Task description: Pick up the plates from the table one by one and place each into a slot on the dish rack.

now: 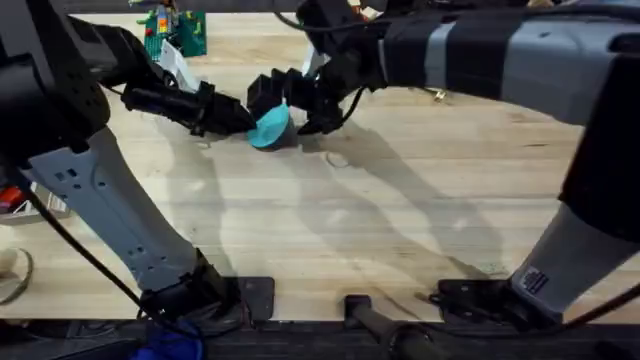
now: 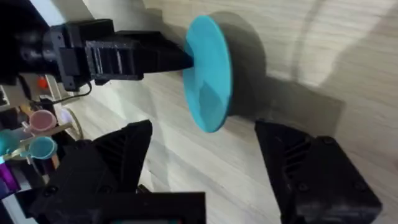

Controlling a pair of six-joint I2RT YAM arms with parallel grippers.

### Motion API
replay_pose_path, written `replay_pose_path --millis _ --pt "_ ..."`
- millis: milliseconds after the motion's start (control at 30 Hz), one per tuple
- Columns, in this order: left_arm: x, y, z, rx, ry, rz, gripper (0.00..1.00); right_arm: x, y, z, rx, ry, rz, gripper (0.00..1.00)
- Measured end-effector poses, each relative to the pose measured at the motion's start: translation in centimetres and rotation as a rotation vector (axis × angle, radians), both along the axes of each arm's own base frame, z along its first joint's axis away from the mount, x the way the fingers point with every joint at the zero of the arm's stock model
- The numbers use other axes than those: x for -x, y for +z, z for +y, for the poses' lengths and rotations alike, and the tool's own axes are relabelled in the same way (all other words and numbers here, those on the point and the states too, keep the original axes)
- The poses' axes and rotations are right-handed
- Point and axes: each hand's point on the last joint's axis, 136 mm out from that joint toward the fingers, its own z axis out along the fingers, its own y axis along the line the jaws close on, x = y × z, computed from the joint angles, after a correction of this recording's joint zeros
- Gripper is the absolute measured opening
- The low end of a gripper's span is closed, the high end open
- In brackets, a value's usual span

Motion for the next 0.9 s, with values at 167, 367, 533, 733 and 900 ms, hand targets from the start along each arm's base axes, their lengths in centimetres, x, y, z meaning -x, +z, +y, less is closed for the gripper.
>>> replay_pose_path --millis 167,367,533,733,900 --pt "0.0 0.0 0.0 0.000 0.000 0.000 0.041 0.4 -1.2 0.7 0.005 -0.003 0.024 0.994" --pt "0.0 0.0 0.0 0.000 0.000 0.000 0.041 0.0 -1.5 0.6 0.018 -0.024 0.017 0.994" --pt "0.0 0.0 0.0 0.000 0.000 0.000 0.041 -0.6 -1.2 0.9 0.006 -0.038 -0.010 0.988" --pt "0.0 0.0 0.0 0.000 0.000 0.000 0.041 -1.3 -2.1 1.3 -0.004 -0.068 -0.007 0.949" --pt "0.0 0.0 0.0 0.000 0.000 0.000 0.041 -2.0 -2.6 1.4 0.002 -0.095 -0.019 0.802"
